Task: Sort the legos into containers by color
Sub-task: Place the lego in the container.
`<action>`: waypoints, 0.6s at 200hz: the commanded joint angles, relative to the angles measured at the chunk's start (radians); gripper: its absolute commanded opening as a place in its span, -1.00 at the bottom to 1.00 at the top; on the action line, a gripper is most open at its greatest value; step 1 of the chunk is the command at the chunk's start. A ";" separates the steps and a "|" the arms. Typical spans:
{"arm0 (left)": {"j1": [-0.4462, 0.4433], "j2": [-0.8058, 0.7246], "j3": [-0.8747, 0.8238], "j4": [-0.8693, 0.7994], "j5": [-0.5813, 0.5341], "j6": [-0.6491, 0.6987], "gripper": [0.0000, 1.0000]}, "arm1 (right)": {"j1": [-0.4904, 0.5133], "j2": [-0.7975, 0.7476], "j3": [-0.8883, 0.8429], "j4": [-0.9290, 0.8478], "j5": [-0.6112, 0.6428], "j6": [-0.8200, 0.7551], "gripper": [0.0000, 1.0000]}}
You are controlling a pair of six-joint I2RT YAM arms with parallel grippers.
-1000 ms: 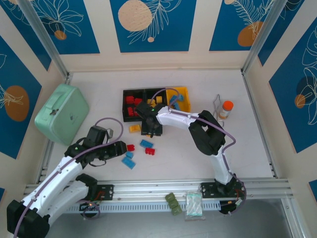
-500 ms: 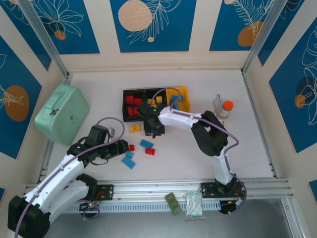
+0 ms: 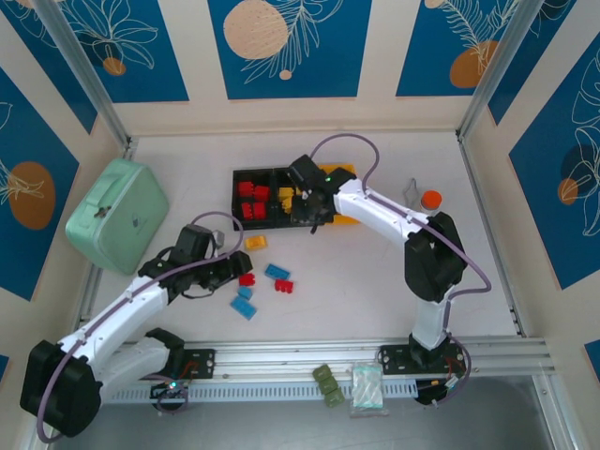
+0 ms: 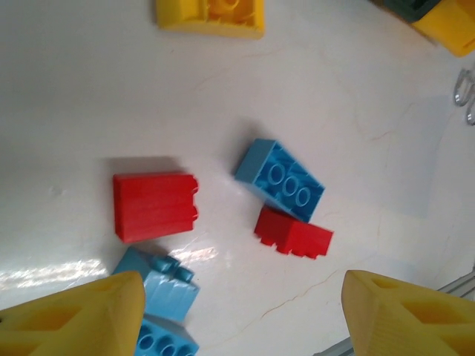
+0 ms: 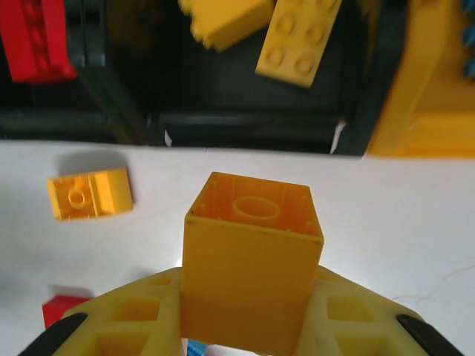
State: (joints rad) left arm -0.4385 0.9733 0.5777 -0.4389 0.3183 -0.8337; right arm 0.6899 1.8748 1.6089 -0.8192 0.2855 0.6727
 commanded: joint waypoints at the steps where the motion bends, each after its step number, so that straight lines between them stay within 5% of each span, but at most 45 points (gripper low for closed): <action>1: -0.008 0.024 0.066 0.045 0.004 -0.013 0.40 | -0.037 0.053 0.103 -0.043 -0.035 -0.064 -0.48; 120: -0.020 0.061 0.089 0.060 -0.013 -0.038 0.40 | -0.143 0.504 0.732 -0.208 -0.104 -0.087 -0.41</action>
State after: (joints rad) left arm -0.4500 1.0565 0.6548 -0.3771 0.3161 -0.8600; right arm 0.5705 2.3062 2.2322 -0.9543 0.2295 0.5827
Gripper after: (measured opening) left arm 0.701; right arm 0.311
